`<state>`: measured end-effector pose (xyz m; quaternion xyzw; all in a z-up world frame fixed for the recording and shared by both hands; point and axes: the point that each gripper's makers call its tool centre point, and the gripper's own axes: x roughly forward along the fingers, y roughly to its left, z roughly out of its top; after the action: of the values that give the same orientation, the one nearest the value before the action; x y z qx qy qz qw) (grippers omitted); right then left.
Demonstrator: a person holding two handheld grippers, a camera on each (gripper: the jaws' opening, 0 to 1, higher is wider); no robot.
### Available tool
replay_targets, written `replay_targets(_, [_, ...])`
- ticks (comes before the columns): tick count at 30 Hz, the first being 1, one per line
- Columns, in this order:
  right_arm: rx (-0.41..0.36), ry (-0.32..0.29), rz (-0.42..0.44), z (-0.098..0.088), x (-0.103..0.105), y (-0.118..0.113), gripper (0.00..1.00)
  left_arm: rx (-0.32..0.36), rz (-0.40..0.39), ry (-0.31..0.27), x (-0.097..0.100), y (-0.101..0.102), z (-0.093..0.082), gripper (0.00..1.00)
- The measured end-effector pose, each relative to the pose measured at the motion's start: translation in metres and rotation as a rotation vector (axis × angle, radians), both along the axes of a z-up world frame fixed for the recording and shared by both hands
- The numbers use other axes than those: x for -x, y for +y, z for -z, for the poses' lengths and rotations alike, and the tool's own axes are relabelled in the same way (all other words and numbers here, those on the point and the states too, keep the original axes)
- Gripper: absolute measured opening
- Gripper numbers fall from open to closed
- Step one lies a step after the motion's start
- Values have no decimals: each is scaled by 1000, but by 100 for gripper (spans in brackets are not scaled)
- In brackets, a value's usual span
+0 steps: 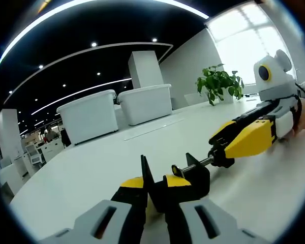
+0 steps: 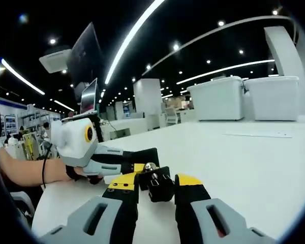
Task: Clamp the fixed fixture on the desktop, loosen the retaining clip, secure it to the edge of the desk, and tighten the retaining clip.
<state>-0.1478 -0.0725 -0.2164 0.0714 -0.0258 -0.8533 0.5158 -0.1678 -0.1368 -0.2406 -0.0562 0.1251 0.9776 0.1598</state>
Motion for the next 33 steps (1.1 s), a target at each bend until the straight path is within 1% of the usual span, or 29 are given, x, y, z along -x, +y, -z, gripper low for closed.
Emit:
replay_targets(5, [-16,-7,6,6,5,0,23,0,-1,0,2,-1,0,12])
replay_targets(8, [-16,-15,6,7,6,1,23,1,-1,0,3,-1,0,12])
replay_targets(10, [-28,0,6,9,3,-1,23,1,-2,0,3,-1,0,12])
replay_targets(12, [-50,34,8,9,2,-2,23,1,-1,0,3,-1,0,12])
replay_targets(13, [-64,64,11,9,1,-2,22,1,-1,0,4,-2,-1,12])
replay_targets(14, [-88,116,12,8,0,-2,22,1,-1,0,5,-2,-1,12])
replay_targets(20, [-204,368,17,5,-11,-8,20,1,-3,-1,4,-1,-1,12])
replay_targets(22, [-238,427,17,5,-14,-11,20,1,-5,-1,3,-1,0,12])
replay_targets(23, [-247,444,19,5,-15,-12,20,2,-6,-1,3,-1,0,12])
replay_targets(26, [-258,460,21,6,-19,-14,20,2,-9,-1,2,-1,0,12])
replay_targets(28, [-260,462,24,6,-15,-12,20,1,-9,-1,1,-1,0,12])
replay_targets(30, [-259,455,29,5,-13,-12,21,1,-8,-1,0,0,0,12])
replay_targets(31, [-263,446,46,5,-9,-8,21,1,-8,-1,0,0,0,12])
replay_targets(33, [-263,425,35,6,-13,-10,26,1,-6,0,0,0,0,12])
